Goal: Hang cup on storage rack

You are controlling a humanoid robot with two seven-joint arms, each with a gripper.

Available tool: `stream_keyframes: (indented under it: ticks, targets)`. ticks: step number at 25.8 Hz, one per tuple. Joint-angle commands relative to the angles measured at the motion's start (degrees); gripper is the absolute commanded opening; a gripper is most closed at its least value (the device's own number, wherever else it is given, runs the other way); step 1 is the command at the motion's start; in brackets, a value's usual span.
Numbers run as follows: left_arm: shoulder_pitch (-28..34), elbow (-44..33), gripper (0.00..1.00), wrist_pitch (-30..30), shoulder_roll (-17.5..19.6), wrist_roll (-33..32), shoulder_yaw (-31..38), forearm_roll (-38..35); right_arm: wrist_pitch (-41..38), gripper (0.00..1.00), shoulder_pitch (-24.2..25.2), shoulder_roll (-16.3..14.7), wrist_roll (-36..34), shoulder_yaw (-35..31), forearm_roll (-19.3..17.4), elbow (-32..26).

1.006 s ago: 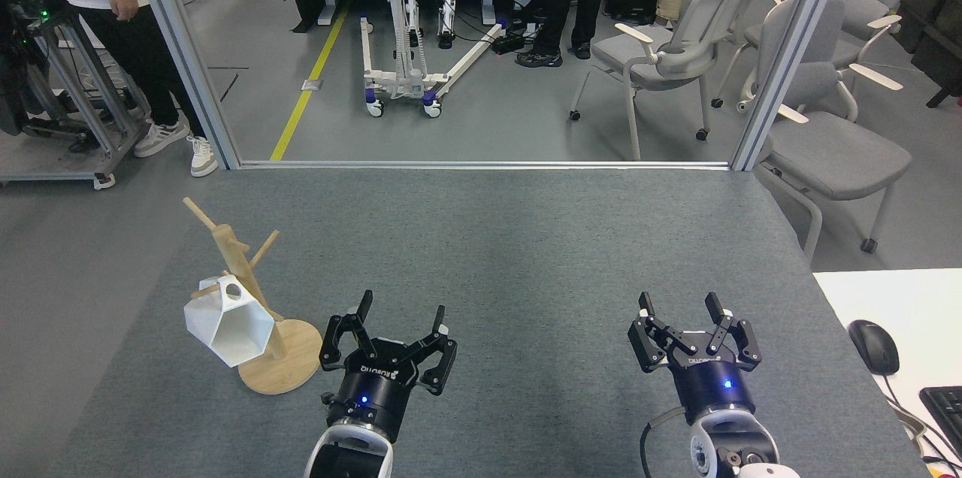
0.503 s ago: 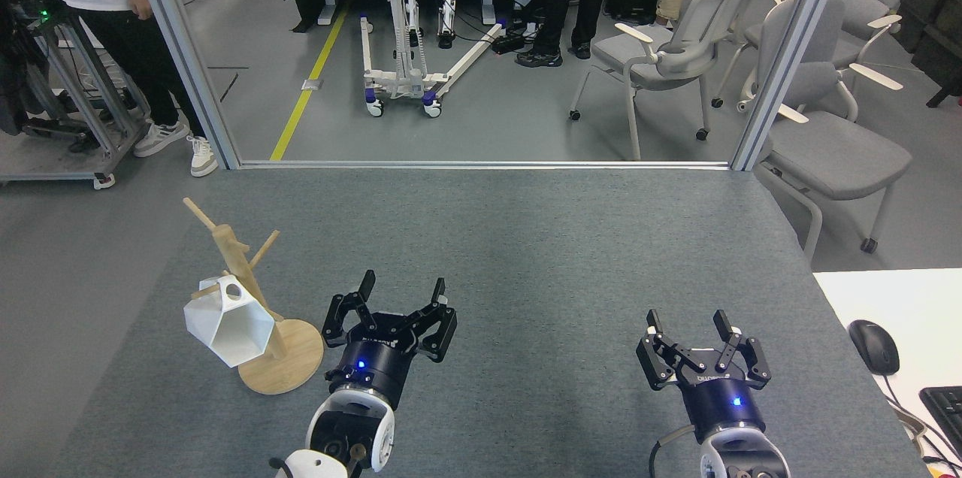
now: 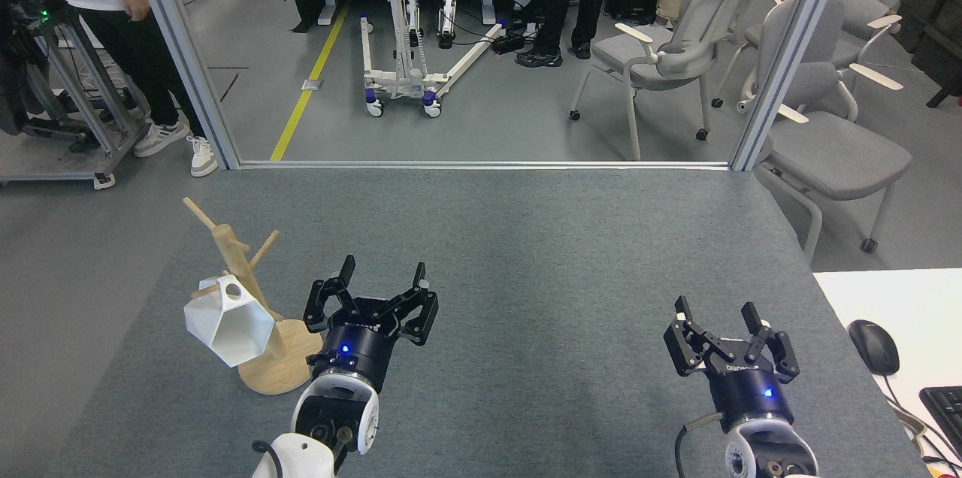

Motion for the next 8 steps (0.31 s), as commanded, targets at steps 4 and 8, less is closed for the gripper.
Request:
stream_keyframes:
  ticks: [4, 8]
  targets:
    - [0.1, -1.4, 1.0, -0.7, 0.4, 0.1, -0.1, 0.1, -0.3, 0.99, -0.3, -1.0, 0.0, -1.2, -1.7, 0.3]
    - [0.3, -1.7, 1.0, -0.8, 1.0, 0.1, -0.1, 0.2, -0.3, 0.99, -0.3, -1.4, 0.0, -1.3, -1.8, 0.5]
